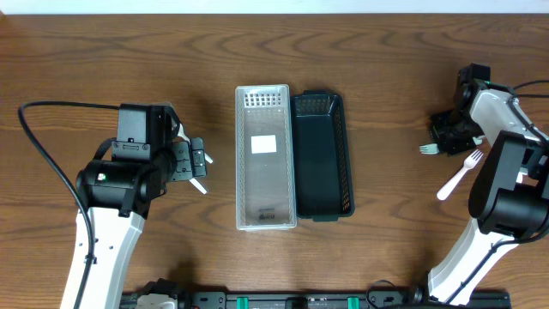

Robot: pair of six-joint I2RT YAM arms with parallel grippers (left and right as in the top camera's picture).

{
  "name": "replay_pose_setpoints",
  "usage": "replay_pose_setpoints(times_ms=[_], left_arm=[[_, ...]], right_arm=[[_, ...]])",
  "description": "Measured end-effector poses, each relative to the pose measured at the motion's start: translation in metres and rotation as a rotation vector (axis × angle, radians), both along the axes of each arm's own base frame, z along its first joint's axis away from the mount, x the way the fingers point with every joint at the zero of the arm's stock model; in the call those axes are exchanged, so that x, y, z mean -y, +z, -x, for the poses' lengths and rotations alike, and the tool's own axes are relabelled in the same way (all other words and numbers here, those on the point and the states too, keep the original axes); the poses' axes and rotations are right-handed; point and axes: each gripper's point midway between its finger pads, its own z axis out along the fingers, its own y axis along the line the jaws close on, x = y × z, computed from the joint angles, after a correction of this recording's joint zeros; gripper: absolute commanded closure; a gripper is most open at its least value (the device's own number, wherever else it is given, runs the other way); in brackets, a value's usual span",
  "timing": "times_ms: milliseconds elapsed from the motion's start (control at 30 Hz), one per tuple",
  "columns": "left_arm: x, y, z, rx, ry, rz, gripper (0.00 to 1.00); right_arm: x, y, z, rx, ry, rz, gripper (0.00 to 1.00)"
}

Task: Pack container
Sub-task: 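Move the right gripper to the light blue fork and grasp it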

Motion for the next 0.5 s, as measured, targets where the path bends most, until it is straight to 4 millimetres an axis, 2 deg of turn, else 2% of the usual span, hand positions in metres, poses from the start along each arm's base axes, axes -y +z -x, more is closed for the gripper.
replay_pose_setpoints(times_ms=[167, 500], left_arm=[[0.0, 0.0, 0.0, 0.0, 0.0, 0.0, 0.04], [0.0, 0.0, 0.0, 0.0, 0.0, 0.0, 0.04]], right_arm=[[-0.0004, -0.0001, 0.0035, -0.015, 0.007, -0.001, 0.99], [-0.0002, 0.0014, 0.0032, -0.018, 0.036, -0.001, 0.99]])
